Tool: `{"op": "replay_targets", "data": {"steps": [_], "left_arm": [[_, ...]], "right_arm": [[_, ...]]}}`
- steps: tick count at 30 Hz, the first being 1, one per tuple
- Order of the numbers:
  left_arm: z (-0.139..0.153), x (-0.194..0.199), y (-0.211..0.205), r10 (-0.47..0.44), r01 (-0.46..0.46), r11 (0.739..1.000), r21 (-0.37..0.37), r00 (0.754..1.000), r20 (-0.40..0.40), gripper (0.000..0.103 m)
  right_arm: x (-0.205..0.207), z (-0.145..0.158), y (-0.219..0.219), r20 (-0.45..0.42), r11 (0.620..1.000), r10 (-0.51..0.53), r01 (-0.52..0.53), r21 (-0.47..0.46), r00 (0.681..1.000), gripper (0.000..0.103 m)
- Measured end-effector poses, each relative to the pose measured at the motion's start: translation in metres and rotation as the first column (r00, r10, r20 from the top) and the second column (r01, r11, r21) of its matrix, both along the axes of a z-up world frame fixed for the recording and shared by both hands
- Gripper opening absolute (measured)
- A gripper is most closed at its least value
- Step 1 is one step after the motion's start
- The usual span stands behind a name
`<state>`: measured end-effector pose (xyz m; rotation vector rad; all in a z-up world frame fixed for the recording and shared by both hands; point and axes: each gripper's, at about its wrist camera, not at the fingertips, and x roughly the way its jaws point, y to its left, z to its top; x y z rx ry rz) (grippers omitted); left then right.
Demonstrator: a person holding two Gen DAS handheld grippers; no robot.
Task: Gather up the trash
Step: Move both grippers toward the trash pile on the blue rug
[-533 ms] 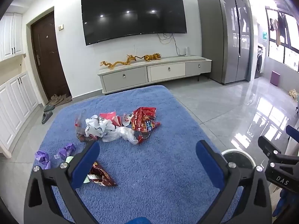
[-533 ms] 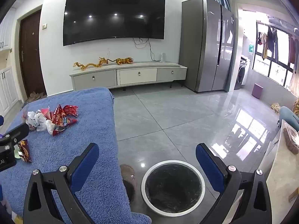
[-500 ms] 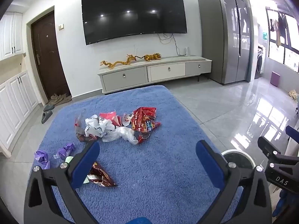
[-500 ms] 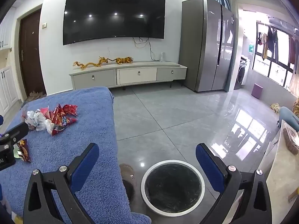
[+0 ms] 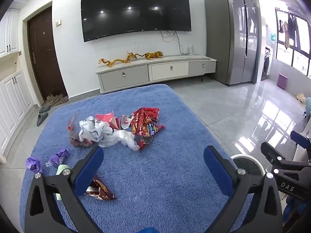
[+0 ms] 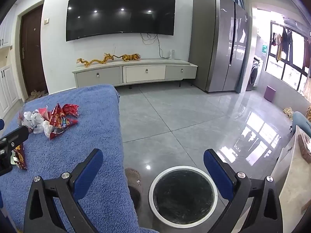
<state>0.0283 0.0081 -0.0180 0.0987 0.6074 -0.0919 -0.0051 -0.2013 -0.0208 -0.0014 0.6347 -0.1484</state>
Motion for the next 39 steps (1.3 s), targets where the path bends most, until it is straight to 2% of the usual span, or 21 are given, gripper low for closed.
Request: {"op": "replay_targets", "data": {"steps": [9,18,31,39], "left_arm": [[-0.013,0.01,0.003,-0.011,0.011,1.0,-0.004,1.0,-0.02,0.103],[-0.018,0.012,0.001,-0.081,0.081,0.997,0.009,0.996,-0.035,0.103],[-0.012,0.009,0.016,-0.152,0.15,0.986,-0.067,0.988,-0.017,0.103],[-0.014,0.008,0.027,-0.191,0.188,0.975,-0.12,0.981,-0.019,0.103]], "right_arm": [[0.006,-0.007,-0.002,-0.007,1.0,-0.017,0.017,-0.001,1.0,0.103],[0.009,-0.009,-0.007,-0.015,0.998,-0.055,0.055,-0.006,0.998,0.103],[0.007,0.002,0.007,0.039,0.998,-0.058,0.059,-0.032,0.998,0.103],[0.011,0.01,0.022,0.023,0.998,-0.04,0.041,-0.056,0.999,0.103]]}}
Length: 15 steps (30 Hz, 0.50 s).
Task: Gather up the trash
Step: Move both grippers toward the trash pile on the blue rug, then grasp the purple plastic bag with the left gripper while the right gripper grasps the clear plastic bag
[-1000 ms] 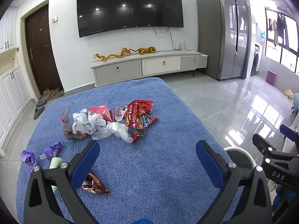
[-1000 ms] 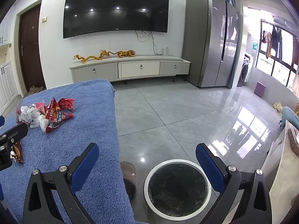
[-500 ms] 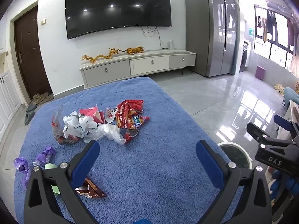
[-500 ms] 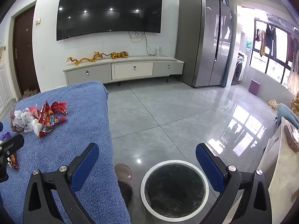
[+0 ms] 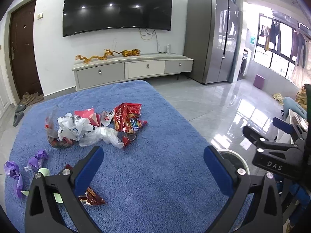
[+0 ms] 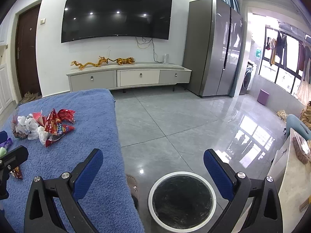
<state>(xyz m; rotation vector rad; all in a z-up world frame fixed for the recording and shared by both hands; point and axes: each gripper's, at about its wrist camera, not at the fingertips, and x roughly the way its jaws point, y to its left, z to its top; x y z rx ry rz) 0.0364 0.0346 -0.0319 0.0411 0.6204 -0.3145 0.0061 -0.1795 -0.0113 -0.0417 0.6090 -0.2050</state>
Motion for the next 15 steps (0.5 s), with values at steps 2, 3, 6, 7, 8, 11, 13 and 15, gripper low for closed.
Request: {"op": "replay_targets", "data": {"steps": [2,3,6,7,8,11,13,15], "left_arm": [[0.001,-0.002,0.004,-0.011,0.011,1.0,-0.011,1.0,0.006,0.103],[0.001,-0.002,0.006,-0.012,0.012,1.0,-0.018,1.0,0.007,0.103],[0.002,-0.001,0.02,0.001,-0.001,0.999,-0.043,1.0,0.008,0.103],[0.003,-0.001,0.025,0.011,-0.011,0.999,-0.049,1.0,0.009,0.103],[0.003,0.0,0.035,0.03,-0.029,0.998,-0.052,0.999,0.012,0.103],[0.004,0.003,0.065,0.082,-0.081,0.994,-0.075,0.997,0.011,0.103],[0.005,0.005,0.088,0.131,-0.13,0.988,-0.085,0.991,0.009,0.103],[0.007,0.006,0.117,0.198,-0.195,0.977,-0.089,0.98,0.017,0.103]], "right_arm": [[0.001,0.001,0.005,-0.011,1.0,0.018,-0.018,0.0,1.0,0.103],[0.003,0.001,0.009,-0.019,1.0,0.027,-0.027,-0.003,0.999,0.103],[0.009,0.002,0.025,-0.051,0.997,0.07,-0.071,-0.018,0.996,0.103],[0.009,0.002,0.03,-0.056,0.996,0.084,-0.085,-0.024,0.995,0.103],[0.011,0.003,0.036,-0.059,0.994,0.099,-0.101,-0.032,0.993,0.103],[0.014,0.007,0.054,-0.07,0.987,0.147,-0.151,-0.062,0.987,0.103],[0.02,0.009,0.064,-0.079,0.982,0.177,-0.182,-0.055,0.981,0.103],[0.027,0.011,0.075,-0.089,0.977,0.201,-0.206,-0.048,0.976,0.103]]}}
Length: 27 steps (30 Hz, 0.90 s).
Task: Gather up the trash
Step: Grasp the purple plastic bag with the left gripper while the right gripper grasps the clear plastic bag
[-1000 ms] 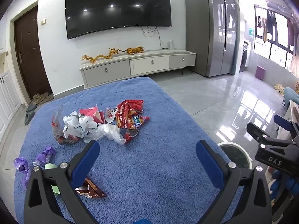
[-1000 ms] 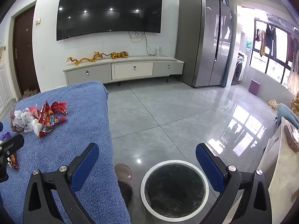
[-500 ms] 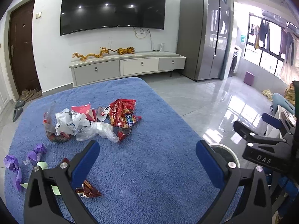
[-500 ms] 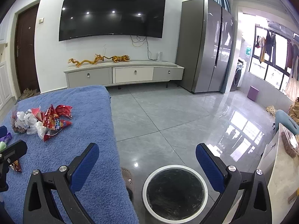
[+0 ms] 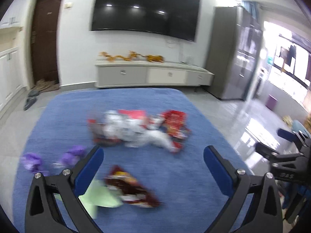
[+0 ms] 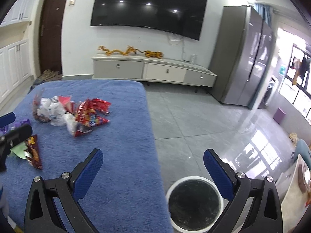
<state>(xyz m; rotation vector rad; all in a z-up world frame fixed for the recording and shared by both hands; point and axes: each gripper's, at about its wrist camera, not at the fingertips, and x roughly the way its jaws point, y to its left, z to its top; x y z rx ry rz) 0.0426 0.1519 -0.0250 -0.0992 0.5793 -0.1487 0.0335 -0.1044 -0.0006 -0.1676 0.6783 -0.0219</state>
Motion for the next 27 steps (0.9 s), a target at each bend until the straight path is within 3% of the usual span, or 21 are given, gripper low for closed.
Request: {"op": "replay_targets", "data": {"steps": [5,10,15,19,22,27], "left_arm": [[-0.002,0.002,0.084,0.195,-0.195,0.981,0.005,0.981,-0.005,0.103],[-0.022,0.008,0.158,0.356,-0.356,0.934,0.018,0.932,-0.07,0.103],[-0.044,0.01,0.192,0.386,-0.397,0.917,-0.045,0.91,-0.152,0.102],[-0.058,0.015,0.198,0.366,-0.389,0.917,-0.085,0.908,-0.203,0.098],[-0.065,0.021,0.194,0.349,-0.374,0.923,-0.085,0.911,-0.219,0.095],[-0.075,0.029,0.192,0.326,-0.357,0.93,-0.089,0.911,-0.253,0.087]], "right_arm": [[0.018,0.0,0.015,-0.051,0.996,0.06,-0.056,0.066,0.997,0.103],[0.042,-0.006,0.042,-0.092,0.983,0.152,-0.141,0.12,0.984,0.088],[0.062,-0.015,0.073,-0.123,0.955,0.262,-0.239,0.175,0.957,0.073],[0.077,-0.033,0.103,-0.178,0.905,0.39,-0.34,0.257,0.903,0.055],[0.088,-0.043,0.12,-0.2,0.868,0.465,-0.399,0.297,0.862,0.051],[0.11,-0.053,0.142,-0.198,0.842,0.521,-0.462,0.278,0.83,0.05]]}}
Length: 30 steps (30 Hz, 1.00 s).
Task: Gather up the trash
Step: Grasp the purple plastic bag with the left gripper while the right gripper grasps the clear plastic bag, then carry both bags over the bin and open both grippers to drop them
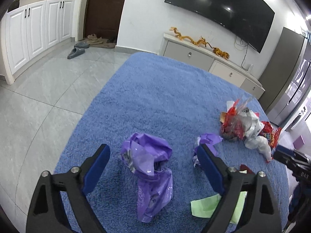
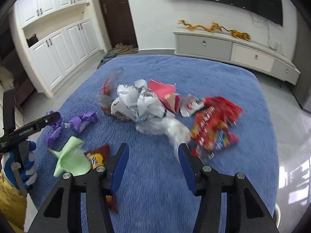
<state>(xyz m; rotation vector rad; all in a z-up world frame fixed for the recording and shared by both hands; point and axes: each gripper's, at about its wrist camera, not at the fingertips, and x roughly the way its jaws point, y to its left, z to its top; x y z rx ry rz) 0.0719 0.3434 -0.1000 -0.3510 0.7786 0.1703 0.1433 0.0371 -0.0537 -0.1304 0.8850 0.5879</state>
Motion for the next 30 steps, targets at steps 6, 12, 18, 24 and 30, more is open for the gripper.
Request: {"op": "replay_targets", "data": {"steps": [6,12,18,24,30], "left_arm": [[-0.012,0.009,-0.001,-0.001,0.0,1.0,-0.018,0.999,-0.05,0.068],[-0.012,0.009,-0.004,-0.002,0.001,1.0,-0.019,0.998,-0.06,0.043],[0.006,-0.006,-0.016,-0.009,0.01,1.0,0.026,1.0,-0.023,0.039],[0.038,-0.023,-0.031,-0.028,0.026,0.997,0.066,0.999,0.036,0.039],[0.073,-0.03,-0.072,-0.121,0.111,0.988,0.11,0.988,0.092,0.039]], "right_arm": [[0.031,-0.021,-0.006,-0.04,1.0,-0.018,0.017,-0.022,0.999,0.05],[0.035,-0.032,-0.011,-0.055,0.999,-0.016,0.013,-0.043,0.998,0.033],[0.014,-0.02,-0.028,-0.038,1.0,-0.004,0.004,0.016,0.999,0.021],[-0.02,0.006,-0.05,0.007,0.996,0.014,-0.014,0.093,1.0,0.02],[-0.057,0.038,-0.111,0.063,0.984,-0.09,0.079,0.158,0.994,0.02]]}}
